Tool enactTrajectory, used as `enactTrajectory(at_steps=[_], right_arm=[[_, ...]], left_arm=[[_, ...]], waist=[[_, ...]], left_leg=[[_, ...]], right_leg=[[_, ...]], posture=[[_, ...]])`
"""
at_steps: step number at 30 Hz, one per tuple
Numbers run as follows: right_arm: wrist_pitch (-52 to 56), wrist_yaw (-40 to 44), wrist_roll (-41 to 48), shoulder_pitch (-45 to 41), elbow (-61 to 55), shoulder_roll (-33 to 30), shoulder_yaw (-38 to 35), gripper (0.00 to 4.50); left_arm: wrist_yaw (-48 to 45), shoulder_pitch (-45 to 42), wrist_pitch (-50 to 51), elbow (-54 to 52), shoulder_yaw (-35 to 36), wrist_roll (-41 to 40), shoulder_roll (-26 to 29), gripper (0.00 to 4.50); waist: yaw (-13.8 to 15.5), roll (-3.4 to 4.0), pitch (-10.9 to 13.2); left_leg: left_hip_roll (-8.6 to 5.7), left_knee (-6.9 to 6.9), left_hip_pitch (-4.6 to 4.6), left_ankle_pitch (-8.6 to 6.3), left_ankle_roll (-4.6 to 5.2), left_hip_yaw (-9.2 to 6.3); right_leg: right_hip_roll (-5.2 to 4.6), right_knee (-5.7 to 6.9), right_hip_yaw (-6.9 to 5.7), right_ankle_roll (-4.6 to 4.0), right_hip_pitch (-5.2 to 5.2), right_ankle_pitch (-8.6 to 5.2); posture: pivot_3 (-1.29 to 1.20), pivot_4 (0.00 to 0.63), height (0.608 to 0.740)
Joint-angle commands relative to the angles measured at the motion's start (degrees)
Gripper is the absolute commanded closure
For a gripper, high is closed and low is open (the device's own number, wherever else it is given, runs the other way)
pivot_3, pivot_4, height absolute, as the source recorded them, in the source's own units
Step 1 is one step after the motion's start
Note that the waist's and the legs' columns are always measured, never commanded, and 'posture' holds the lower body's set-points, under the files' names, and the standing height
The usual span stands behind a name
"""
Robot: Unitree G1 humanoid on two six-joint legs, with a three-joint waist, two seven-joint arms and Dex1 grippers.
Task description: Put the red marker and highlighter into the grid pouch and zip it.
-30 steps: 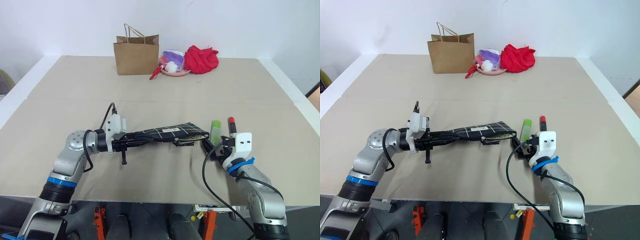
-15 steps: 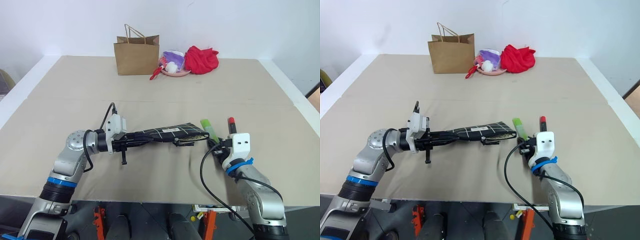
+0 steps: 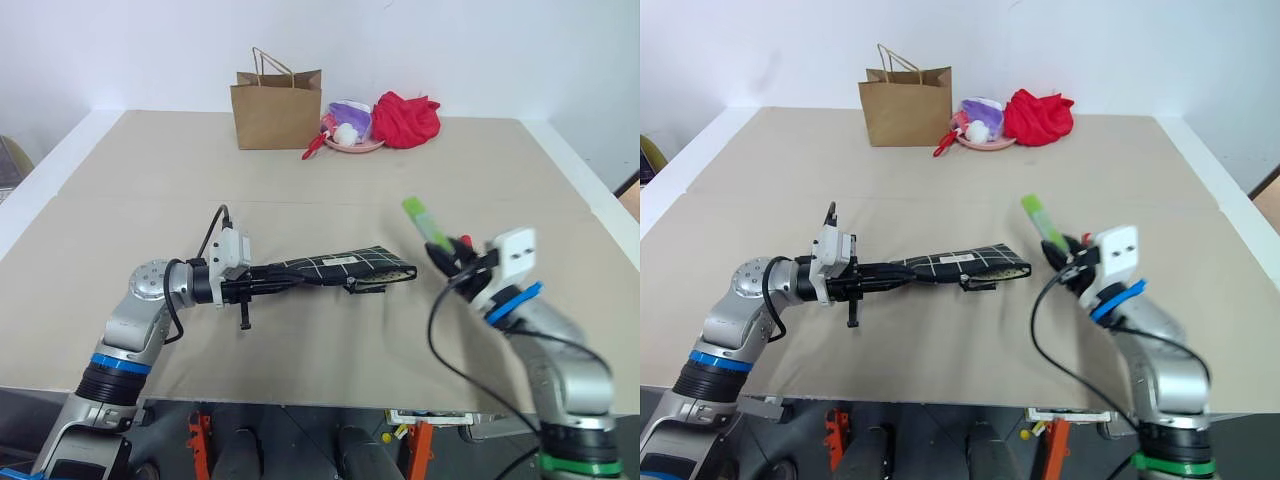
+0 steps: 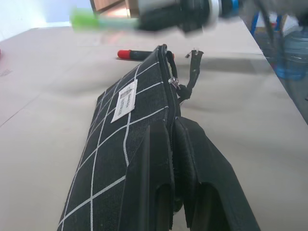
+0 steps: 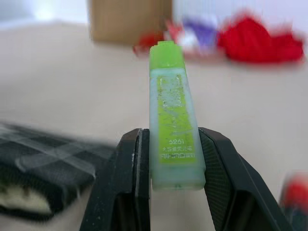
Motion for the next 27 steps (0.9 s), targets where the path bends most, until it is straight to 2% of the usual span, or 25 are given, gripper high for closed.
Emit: enactTrajectory(at_steps=[1, 5, 10, 15, 27], right_arm=[[0.36, 12.34, 7.32, -0.32, -1.92, -6.59, -2.68, 3.4], [4.56, 25.31, 12.93, 4.95, -4.72, -16.15, -2.94, 3.4], [5.96, 32.51, 12.4, 9.88, -5.08, -22.42, -0.88, 3.4], [5.42, 32.43, 11.51, 10.69, -4.7, -22.27, -0.81, 3.4], [5.69, 32.28, 10.96, 10.2, -0.8, -22.22, -0.82, 3.4]], left_arm=[[-0.3, -1.53, 0.03, -0.8, 0.97, -0.89, 0.02, 4.5], [-0.3, -1.8, -0.1, -0.61, 0.83, -0.76, -0.2, 4.5], [-0.75, -1.94, 0.09, -0.76, 0.71, -1.1, -0.26, 4.5], [-0.67, -1.89, 0.41, -1.39, 0.56, -1.16, -0.48, 4.5], [-0.4, -0.39, 0.38, -3.75, 0.17, -0.74, -0.82, 4.5]], waist=[[0.02, 0.0, 0.01], [0.19, 0.03, 0.03], [0.2, -0.01, 0.05], [0.06, -0.01, 0.05], [0.09, -0.01, 0.06]], left_leg=[[-0.01, -0.04, -0.01, 0.0, 0.0, 0.01], [-0.02, -0.05, -0.03, -0.06, 0.09, -0.02], [-0.02, 0.01, -0.03, -0.08, 0.07, -0.01], [-0.02, 0.12, 0.01, -0.08, 0.07, 0.0], [-0.02, 0.18, -0.01, -0.07, 0.05, 0.01]], right_leg=[[-0.01, 0.0, 0.01, 0.14, -0.01, 0.04], [-0.02, -0.02, -0.02, 0.22, 0.04, -0.03], [-0.03, -0.02, -0.01, 0.24, 0.04, -0.05], [-0.02, -0.01, -0.01, 0.02, 0.03, -0.04], [-0.03, -0.02, -0.01, 0.12, 0.08, 0.01]], posture=[[0.0, 0.15, 0.74], [0.0, 0.15, 0.74], [0.0, 0.15, 0.74], [0.0, 0.15, 0.74], [0.0, 0.15, 0.74]])
